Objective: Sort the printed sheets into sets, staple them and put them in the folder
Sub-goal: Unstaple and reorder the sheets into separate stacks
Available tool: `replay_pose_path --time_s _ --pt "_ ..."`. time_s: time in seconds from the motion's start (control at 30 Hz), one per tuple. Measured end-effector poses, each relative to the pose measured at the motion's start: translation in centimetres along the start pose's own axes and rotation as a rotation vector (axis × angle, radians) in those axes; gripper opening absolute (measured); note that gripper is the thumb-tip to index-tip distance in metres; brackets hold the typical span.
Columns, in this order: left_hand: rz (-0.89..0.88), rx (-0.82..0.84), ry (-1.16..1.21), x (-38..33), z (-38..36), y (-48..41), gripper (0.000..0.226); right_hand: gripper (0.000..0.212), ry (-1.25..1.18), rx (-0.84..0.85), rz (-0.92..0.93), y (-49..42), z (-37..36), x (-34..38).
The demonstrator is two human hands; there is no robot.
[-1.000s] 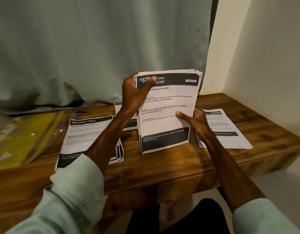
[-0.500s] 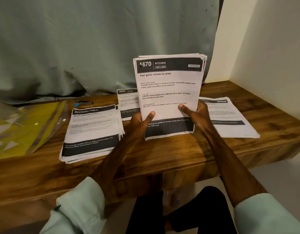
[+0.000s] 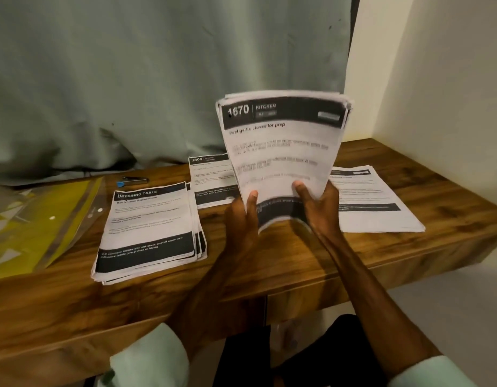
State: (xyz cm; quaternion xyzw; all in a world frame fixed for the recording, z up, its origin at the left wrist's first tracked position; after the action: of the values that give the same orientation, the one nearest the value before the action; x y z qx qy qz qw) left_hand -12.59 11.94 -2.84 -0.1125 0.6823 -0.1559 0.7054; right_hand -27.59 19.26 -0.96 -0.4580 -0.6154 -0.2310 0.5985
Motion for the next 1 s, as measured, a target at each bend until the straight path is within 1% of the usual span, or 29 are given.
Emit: replay_pose_path --time_s 0.03,0.1,0.17,0.27,0.3,0.4,0.47,0.57,0.63,0.7,0.77,0.87,0.9,1.0 --pt "0.024 0.028 -0.041 0.8 0.1 0.5 0.033 0.043 0.026 0.006 -0.013 0.7 0.2 -0.9" --pt "0.048 0.049 -0.074 1.4 0.4 1.1 0.037 0.055 0.106 -0.002 -0.001 1.5 0.5 -2.1" --pt "0.017 0.033 -0.068 0.4 0.7 0.8 0.036 0.058 0.119 -0.016 0.015 1.2 0.5 -1.9" --pt "-0.052 -0.023 -0.066 -1.3 1.3 0.3 0.034 0.058 0.136 -0.006 0.059 0.0 -0.1 -0.6" --pt "-0.050 -0.023 -0.063 -1.2 1.5 0.4 0.033 0.057 0.137 0.007 0.071 -0.2 -0.1 -0.6" --pt "-0.018 0.016 -0.036 -0.7 2.1 1.9 0.026 0.044 0.137 0.063 0.062 0.8 0.1 -1.9" --pt "-0.023 -0.001 -0.024 -1.2 2.6 2.7 0.029 0.047 0.139 0.074 0.065 1.6 0.2 -2.5" --pt "-0.074 -0.014 -0.036 -2.6 2.7 2.7 0.028 0.051 0.138 0.028 0.089 1.1 0.0 -2.0" --pt "-0.093 -0.024 -0.046 -2.4 2.6 2.8 0.033 0.048 0.145 0.021 0.081 1.1 0.1 -2.2" --pt "-0.102 -0.012 -0.057 -2.0 2.6 3.1 0.040 0.046 0.190 0.035 0.111 1.7 0.4 -2.7" --pt "-0.133 -0.004 -0.079 -2.2 2.7 3.2 0.036 0.047 0.210 0.039 0.112 1.8 0.7 -3.1" --pt "-0.148 0.037 -0.112 -2.4 2.7 2.8 0.035 0.059 0.187 0.029 0.102 1.2 0.7 -2.5" --pt "-0.144 0.036 -0.099 -2.4 2.7 2.6 0.034 0.057 0.194 0.033 0.110 1.1 0.6 -2.5" --pt "-0.069 0.076 -0.069 -1.2 2.8 2.4 0.027 0.043 0.249 0.061 0.133 2.2 1.0 -2.7"
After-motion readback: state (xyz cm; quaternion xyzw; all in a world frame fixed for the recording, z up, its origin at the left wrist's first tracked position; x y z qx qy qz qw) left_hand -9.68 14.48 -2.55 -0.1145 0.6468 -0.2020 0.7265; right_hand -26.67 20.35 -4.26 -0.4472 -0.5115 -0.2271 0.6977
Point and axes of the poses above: each hand's wrist, its own y-axis away from the middle knuckle, its own z-axis out of the back of the hand, x = y × z, the point moved 1 cm from there along -y, towards the middle knuckle, and after that the axes turned 11 degrees about -x, right-handed, at the moved point
